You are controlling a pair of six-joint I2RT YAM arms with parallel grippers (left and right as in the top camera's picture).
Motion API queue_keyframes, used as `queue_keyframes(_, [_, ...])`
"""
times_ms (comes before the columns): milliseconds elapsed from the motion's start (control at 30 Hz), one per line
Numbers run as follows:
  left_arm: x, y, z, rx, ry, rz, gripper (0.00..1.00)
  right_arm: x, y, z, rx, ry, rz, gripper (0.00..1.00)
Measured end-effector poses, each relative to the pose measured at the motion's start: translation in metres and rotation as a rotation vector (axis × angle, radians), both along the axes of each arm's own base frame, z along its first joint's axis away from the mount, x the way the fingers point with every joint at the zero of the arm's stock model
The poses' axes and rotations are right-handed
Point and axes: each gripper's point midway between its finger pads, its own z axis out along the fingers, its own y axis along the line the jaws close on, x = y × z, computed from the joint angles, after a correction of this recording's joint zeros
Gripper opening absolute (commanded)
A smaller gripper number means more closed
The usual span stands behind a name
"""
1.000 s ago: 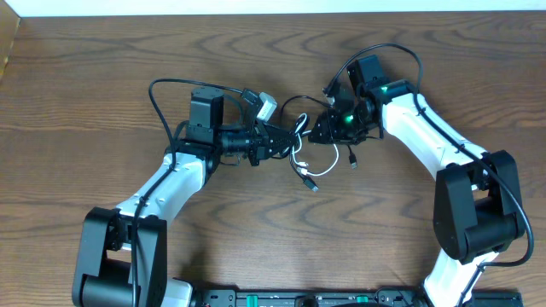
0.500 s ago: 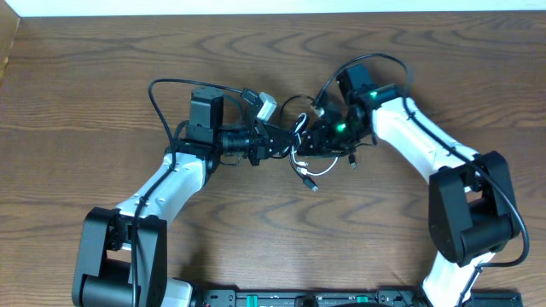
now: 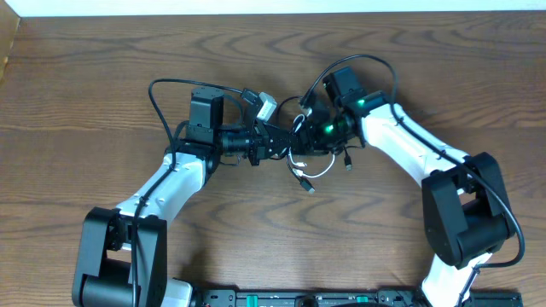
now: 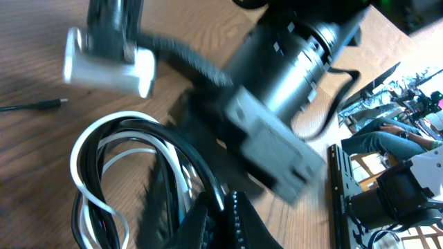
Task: Untangle cables
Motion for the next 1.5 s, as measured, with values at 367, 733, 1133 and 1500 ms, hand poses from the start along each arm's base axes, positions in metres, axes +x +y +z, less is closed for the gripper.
queue_keyframes(367, [0.035,0.019,-0.024,0.069,0.327,0.354,0.07,0.018,-0.031,0.000,0.002,0.030,-0.093,0.71])
queue_keyframes(733, [0.069,0.054,-0.046,-0.129,0.975,0.940,0.08,0.015,-0.029,0.033,0.247,0.093,-0.053,0.44])
queue_keyframes(1133, [0.077,0.080,-0.063,-0.154,1.046,1.175,0.07,-0.022,0.018,0.032,0.183,0.444,-0.190,0.43])
queue_keyframes(1500, [0.080,0.086,-0.065,-0.153,1.031,1.210,0.08,-0.030,0.048,0.008,-0.003,0.501,-0.400,0.41])
